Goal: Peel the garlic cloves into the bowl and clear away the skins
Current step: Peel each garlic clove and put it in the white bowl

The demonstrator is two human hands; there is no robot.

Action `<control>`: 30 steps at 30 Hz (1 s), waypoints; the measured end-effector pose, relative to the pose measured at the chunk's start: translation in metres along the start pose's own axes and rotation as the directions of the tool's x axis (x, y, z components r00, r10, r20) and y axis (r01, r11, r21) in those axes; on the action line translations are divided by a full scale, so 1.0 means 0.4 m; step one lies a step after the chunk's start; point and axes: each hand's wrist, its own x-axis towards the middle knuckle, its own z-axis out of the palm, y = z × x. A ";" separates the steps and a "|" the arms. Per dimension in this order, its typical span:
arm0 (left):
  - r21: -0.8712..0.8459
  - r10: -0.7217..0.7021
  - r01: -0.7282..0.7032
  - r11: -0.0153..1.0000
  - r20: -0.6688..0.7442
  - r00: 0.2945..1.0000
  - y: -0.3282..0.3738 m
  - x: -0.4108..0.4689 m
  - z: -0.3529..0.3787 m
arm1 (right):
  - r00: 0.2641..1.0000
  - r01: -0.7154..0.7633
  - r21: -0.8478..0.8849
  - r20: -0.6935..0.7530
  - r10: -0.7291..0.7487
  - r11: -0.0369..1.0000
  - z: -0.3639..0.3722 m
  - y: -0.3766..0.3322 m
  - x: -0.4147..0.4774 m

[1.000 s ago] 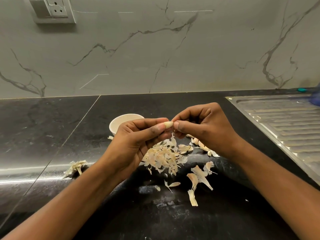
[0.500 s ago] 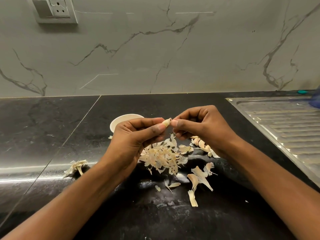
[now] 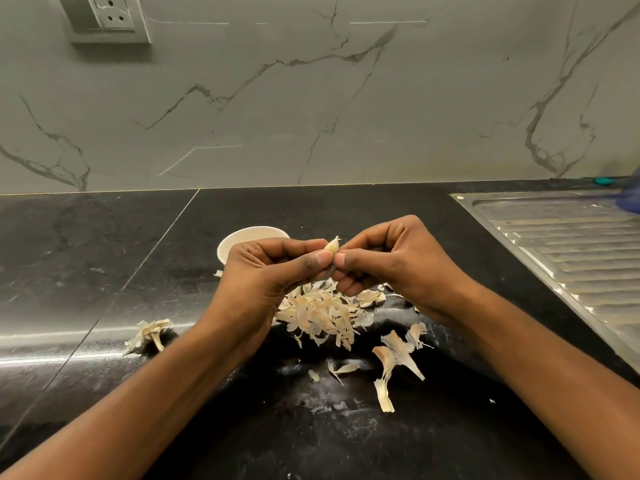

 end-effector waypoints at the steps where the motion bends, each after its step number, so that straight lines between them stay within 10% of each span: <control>1: 0.005 0.002 -0.002 1.000 0.005 1.000 -0.001 0.001 -0.001 | 1.000 0.001 0.001 -0.013 -0.001 1.000 0.002 0.000 0.000; 30: -0.060 -0.020 0.022 0.998 0.028 0.999 0.000 0.002 0.000 | 0.998 0.033 -0.036 -0.052 -0.034 0.999 -0.002 -0.004 0.002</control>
